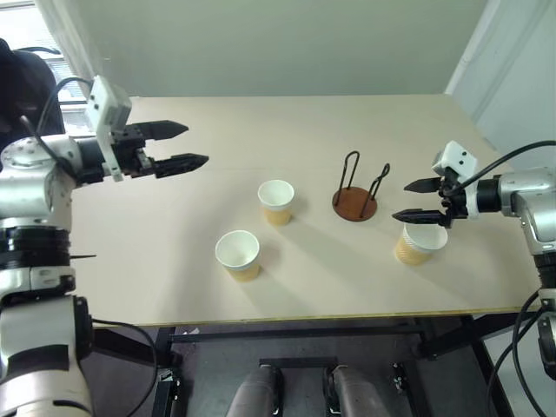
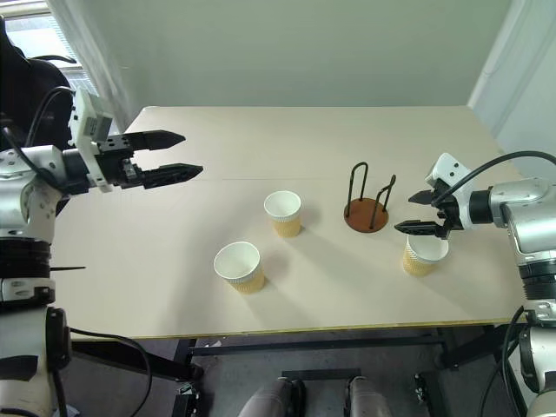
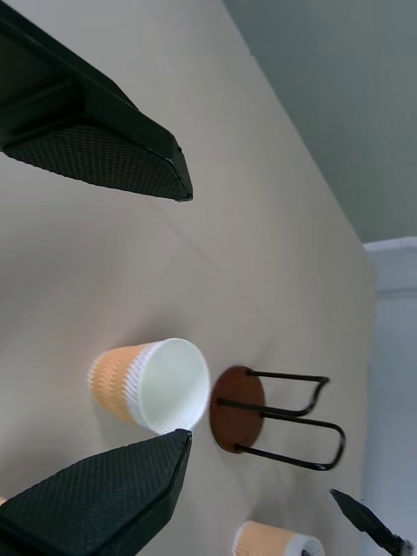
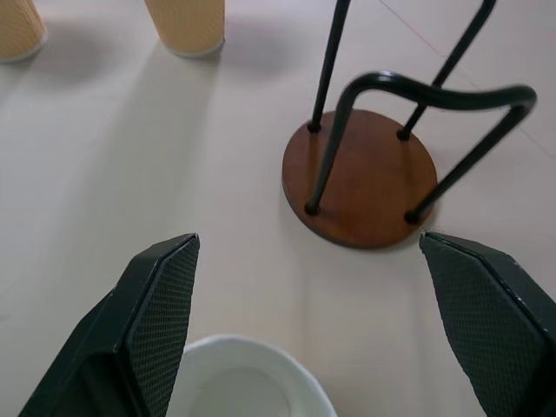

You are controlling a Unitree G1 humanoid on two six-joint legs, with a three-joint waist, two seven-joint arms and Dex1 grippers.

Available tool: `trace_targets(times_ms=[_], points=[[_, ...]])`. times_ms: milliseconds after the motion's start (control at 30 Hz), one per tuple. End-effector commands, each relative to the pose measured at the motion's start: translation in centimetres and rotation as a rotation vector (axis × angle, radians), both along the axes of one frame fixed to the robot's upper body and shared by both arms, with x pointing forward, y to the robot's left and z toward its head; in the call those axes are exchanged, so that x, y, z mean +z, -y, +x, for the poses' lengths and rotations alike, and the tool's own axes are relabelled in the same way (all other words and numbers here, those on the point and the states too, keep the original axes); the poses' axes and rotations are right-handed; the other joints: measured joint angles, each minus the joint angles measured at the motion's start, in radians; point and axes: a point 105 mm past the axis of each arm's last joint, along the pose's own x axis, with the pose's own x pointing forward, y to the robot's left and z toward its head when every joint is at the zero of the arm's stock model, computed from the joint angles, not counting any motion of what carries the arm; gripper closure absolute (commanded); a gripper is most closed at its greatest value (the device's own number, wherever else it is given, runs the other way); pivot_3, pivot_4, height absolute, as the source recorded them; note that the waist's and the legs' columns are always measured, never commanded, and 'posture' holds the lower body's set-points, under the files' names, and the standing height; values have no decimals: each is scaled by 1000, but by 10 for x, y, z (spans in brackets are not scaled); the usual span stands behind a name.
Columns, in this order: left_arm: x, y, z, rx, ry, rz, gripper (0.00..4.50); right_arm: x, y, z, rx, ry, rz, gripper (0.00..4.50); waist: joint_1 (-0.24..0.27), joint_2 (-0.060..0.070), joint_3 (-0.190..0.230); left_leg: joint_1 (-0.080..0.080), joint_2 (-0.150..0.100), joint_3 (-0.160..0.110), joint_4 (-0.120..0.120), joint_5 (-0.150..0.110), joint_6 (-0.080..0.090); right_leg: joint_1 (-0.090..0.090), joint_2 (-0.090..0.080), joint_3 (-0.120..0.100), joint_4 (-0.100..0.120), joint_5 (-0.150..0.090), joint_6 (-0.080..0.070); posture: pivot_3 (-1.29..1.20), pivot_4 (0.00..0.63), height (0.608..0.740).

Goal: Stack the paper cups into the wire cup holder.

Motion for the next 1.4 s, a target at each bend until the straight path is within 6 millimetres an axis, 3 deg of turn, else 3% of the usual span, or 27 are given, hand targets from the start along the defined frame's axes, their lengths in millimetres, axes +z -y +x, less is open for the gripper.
trace_targets(times_ms=[33, 533, 1300, 1400], points=[[10, 3, 1, -12, 40, 10, 15, 6, -6, 7, -8, 41, -17, 367, -2, 0, 0, 0, 0, 0, 0, 0, 1, 0, 0, 0, 0, 0, 0, 0, 150, 740], [8, -9, -6, 23, 50, 3, 15, 7, -34, 40, -36, 121, -21, 367, -6, 0, 0, 0, 0, 0, 0, 2, 5, -1, 1, 0, 0, 0, 1, 0, 150, 740], [8, -12, -6, 43, 53, 13, 15, -1, -62, 46, -70, 76, 28, 367, -4, 0, 0, -1, 0, 0, 0, 0, 3, -2, 0, 0, 0, 0, 0, 0, 150, 740], [8, -12, -6, 45, 51, 17, 0, -4, -62, 46, -78, 69, 20, 976, -4, 0, 0, -1, 0, 0, 0, 0, 2, -2, 0, 0, 0, 0, 0, 0, 150, 740]])
